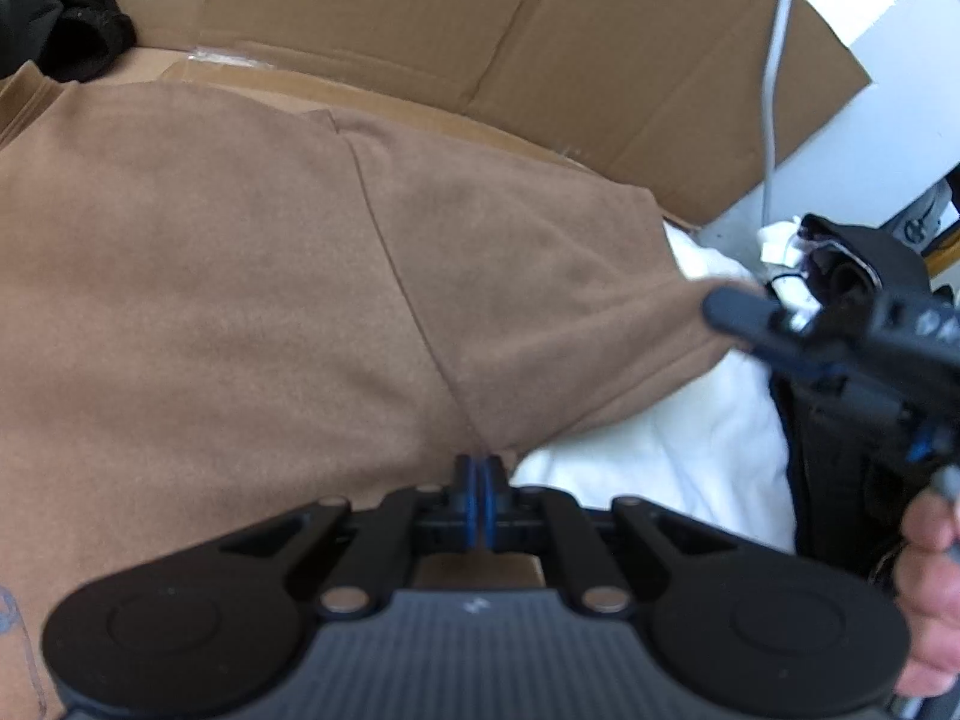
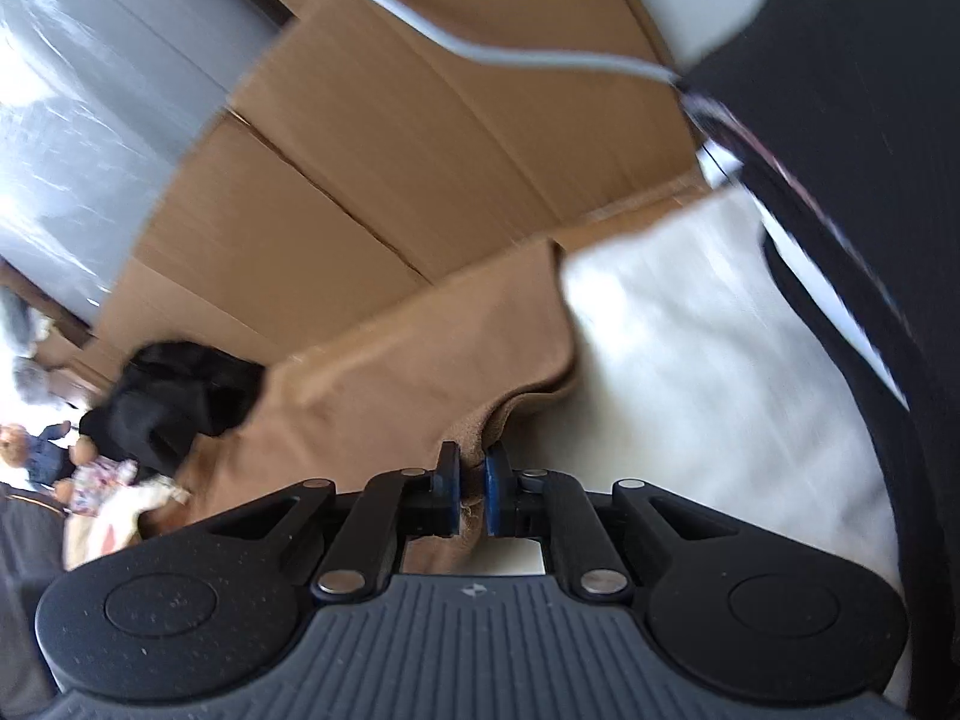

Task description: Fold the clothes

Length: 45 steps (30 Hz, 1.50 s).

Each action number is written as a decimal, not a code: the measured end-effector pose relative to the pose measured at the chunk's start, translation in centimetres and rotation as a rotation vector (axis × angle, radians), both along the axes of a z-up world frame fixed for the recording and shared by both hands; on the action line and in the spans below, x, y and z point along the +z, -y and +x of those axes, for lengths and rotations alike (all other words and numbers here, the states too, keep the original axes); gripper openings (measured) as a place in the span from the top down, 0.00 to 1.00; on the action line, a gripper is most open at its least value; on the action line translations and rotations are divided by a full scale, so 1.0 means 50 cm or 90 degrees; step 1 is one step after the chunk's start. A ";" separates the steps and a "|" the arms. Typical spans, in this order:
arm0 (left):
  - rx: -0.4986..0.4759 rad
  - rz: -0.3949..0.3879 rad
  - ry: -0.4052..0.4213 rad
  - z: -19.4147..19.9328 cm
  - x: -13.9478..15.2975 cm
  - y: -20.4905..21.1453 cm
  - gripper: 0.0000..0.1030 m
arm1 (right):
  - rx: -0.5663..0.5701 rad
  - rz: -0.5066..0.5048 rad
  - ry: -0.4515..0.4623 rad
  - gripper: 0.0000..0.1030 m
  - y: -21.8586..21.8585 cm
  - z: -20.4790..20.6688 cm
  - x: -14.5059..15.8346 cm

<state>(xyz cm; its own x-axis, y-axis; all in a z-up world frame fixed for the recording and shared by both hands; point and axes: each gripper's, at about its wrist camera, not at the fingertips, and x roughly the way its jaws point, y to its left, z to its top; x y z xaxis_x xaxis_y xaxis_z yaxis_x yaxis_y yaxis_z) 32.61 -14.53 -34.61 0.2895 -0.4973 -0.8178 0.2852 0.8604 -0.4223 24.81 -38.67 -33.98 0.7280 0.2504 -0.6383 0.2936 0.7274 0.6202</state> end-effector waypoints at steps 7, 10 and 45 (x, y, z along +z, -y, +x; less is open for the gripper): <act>0.014 -0.019 0.003 -0.004 -0.011 -0.010 0.99 | 0.081 0.045 0.039 0.93 -0.056 0.010 0.027; 0.031 -0.035 -0.013 0.000 -0.016 -0.018 0.99 | 0.111 0.051 0.043 0.93 -0.081 0.013 0.036; 0.124 -0.073 -0.033 -0.010 0.066 -0.201 0.93 | 0.264 -0.170 -0.077 0.58 -0.260 -0.047 -0.022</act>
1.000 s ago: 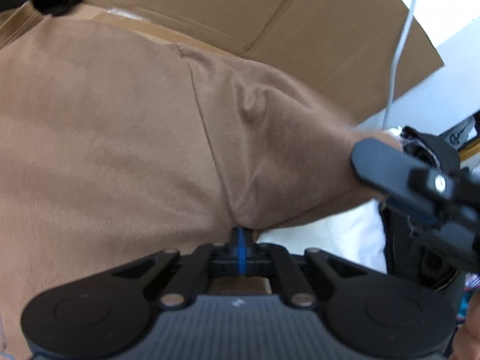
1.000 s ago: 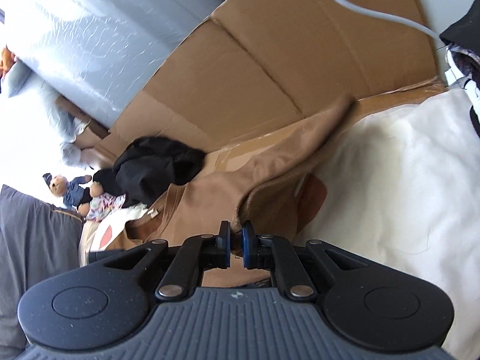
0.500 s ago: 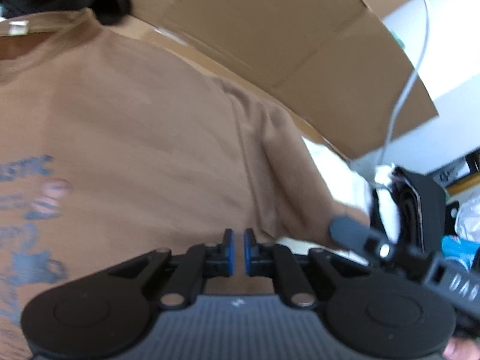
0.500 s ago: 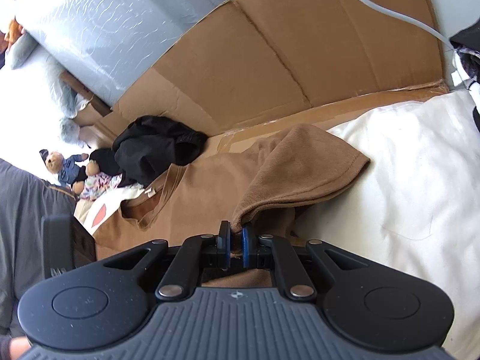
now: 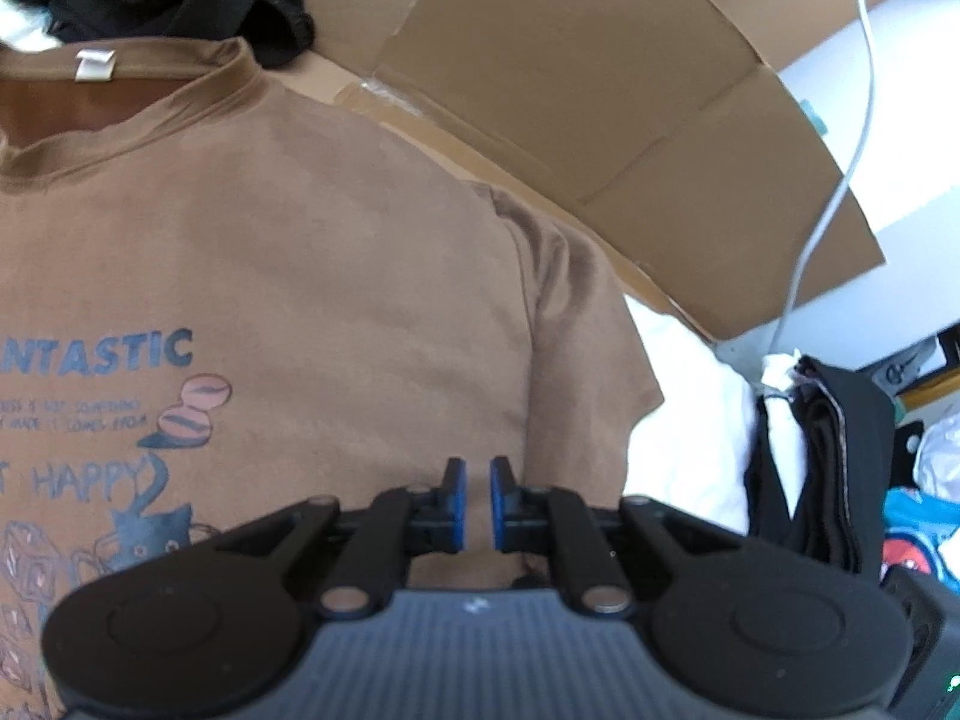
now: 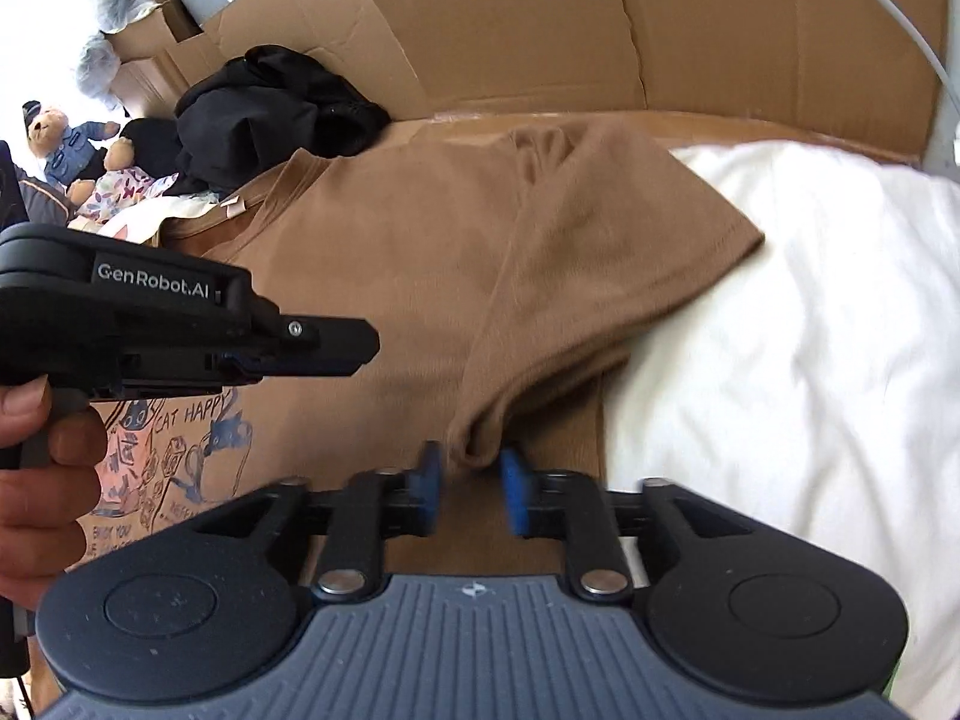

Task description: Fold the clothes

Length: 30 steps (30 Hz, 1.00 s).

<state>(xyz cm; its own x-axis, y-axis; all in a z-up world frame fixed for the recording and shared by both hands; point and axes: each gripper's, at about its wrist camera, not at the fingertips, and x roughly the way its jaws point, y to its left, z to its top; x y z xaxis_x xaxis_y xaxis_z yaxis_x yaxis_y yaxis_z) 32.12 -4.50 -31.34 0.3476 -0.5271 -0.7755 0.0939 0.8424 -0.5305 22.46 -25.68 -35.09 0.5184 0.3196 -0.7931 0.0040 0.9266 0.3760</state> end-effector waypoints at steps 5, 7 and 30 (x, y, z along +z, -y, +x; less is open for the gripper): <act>-0.006 0.012 0.010 -0.005 0.006 0.011 0.90 | -0.015 0.004 -0.005 0.57 0.017 -0.026 0.003; -0.006 0.017 0.015 -0.008 0.012 0.013 0.89 | -0.018 0.004 -0.004 0.56 0.020 -0.035 0.007; 0.008 -0.003 0.040 0.066 -0.002 -0.003 0.89 | -0.178 0.017 0.084 0.53 0.180 0.023 0.022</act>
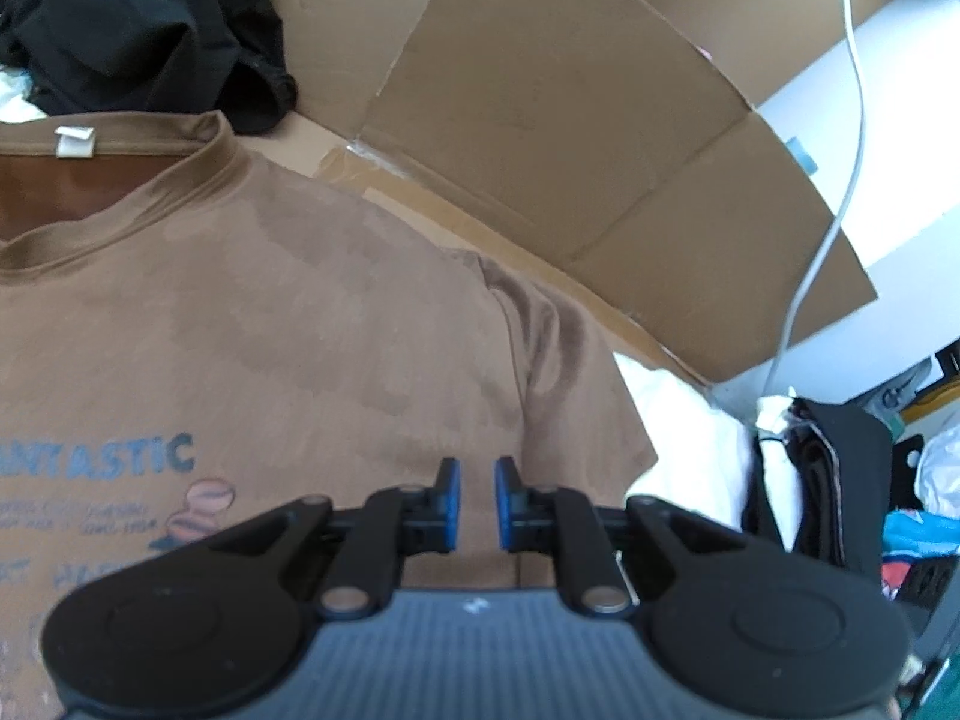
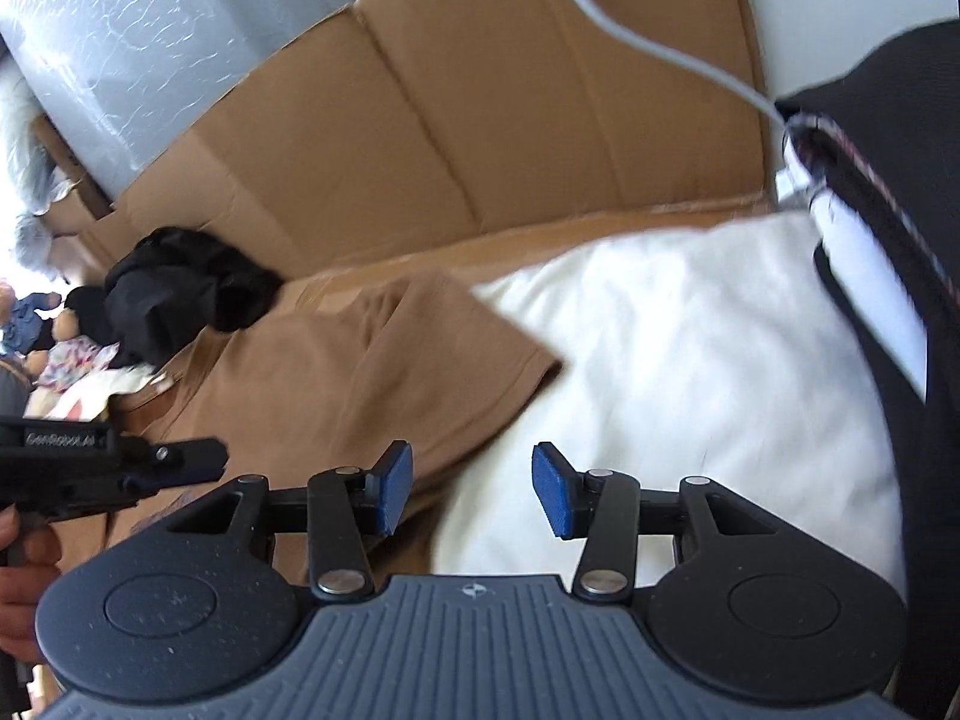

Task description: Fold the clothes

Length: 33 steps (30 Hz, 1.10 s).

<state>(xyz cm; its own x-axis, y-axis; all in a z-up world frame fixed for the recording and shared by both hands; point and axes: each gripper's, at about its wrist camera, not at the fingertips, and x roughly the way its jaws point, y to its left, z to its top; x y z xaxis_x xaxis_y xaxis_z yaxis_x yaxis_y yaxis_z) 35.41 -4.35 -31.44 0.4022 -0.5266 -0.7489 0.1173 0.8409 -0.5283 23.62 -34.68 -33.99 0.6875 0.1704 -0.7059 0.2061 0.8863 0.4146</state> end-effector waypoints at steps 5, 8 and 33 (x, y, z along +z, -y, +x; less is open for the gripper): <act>-0.012 0.009 -0.004 0.008 -0.029 0.011 0.89 | -0.003 -0.021 0.003 0.53 0.028 0.062 -0.023; -0.022 0.011 -0.004 0.017 -0.037 0.016 0.89 | -0.007 -0.022 0.000 0.55 0.038 0.084 -0.040; 0.011 0.032 0.002 0.253 -0.020 0.094 0.93 | 0.097 -0.076 -0.016 0.87 0.033 0.144 -0.091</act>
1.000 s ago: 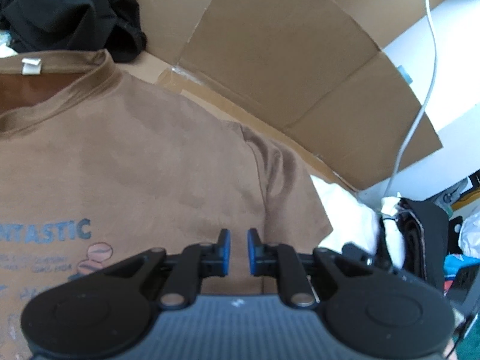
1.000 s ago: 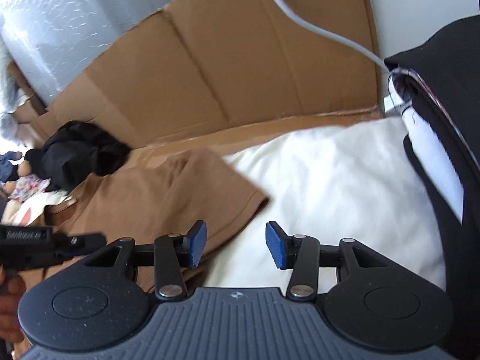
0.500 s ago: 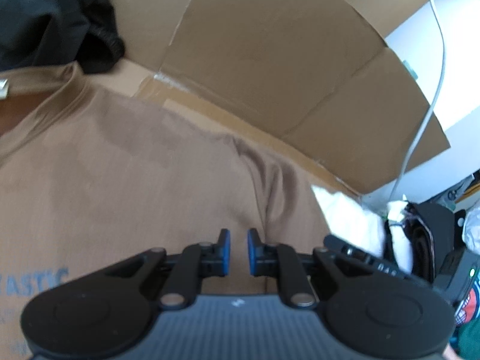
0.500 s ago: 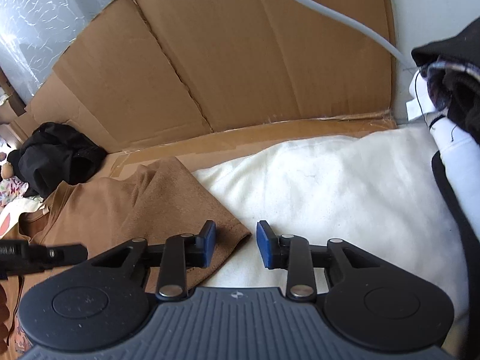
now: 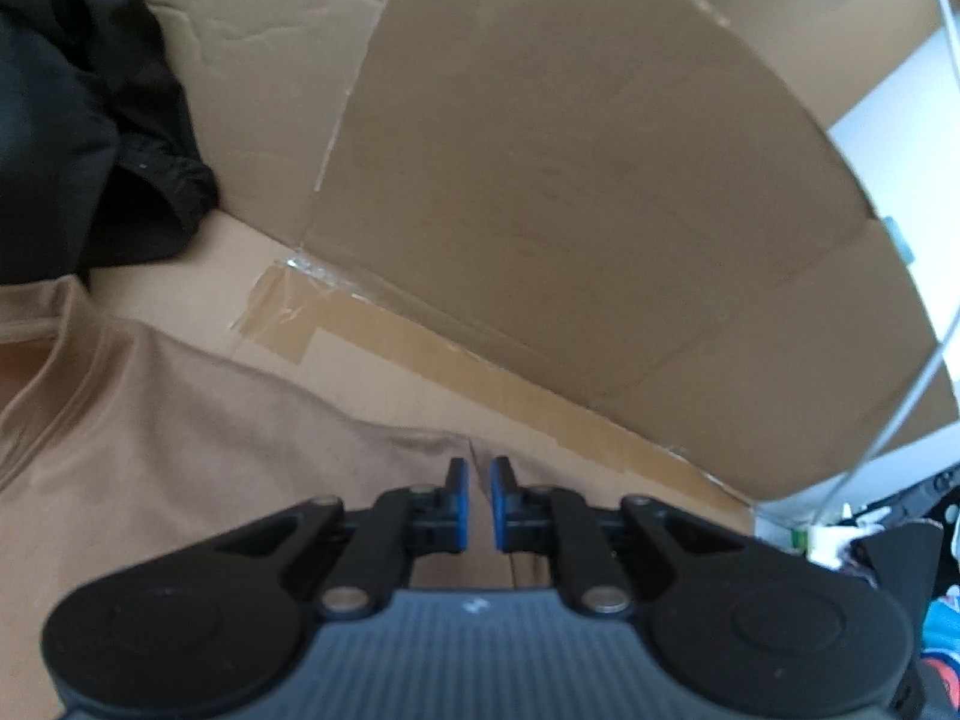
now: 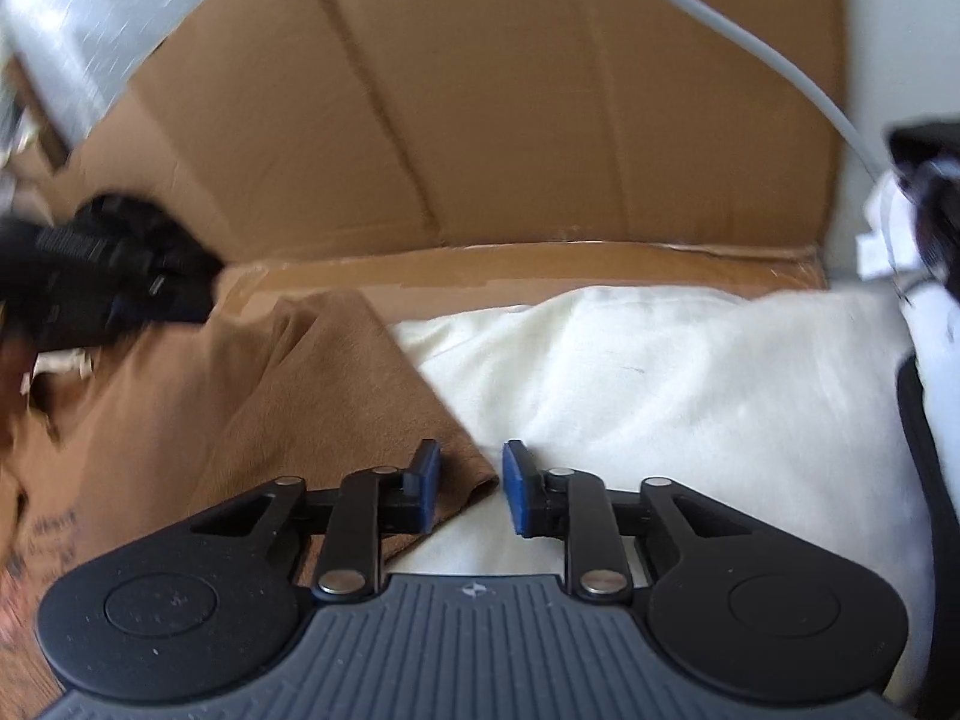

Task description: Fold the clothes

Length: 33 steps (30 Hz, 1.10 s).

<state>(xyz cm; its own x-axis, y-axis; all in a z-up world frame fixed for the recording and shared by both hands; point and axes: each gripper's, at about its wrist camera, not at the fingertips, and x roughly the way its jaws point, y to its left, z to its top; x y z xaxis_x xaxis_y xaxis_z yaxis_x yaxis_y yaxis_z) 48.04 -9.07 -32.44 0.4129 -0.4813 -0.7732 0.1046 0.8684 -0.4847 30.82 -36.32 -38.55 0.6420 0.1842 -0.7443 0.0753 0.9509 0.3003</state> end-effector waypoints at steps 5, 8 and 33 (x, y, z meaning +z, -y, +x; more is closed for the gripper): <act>-0.019 0.032 -0.006 0.021 -0.016 0.026 0.94 | 0.036 -0.020 -0.003 0.96 -0.009 0.005 0.008; -0.020 0.044 -0.022 0.025 -0.031 0.028 0.93 | 0.037 -0.007 0.003 0.97 0.003 0.000 0.022; -0.072 0.109 -0.030 0.066 -0.062 0.055 0.97 | 0.038 0.274 0.066 0.98 -0.005 0.014 0.167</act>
<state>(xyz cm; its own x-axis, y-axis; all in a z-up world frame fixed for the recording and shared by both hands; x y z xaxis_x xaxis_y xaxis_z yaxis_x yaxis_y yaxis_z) 51.32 -11.83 -35.55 0.3252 -0.3824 -0.8649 0.1864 0.9226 -0.3379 31.52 -36.07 -30.17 0.6883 0.5017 -0.5240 -0.0275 0.7399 0.6722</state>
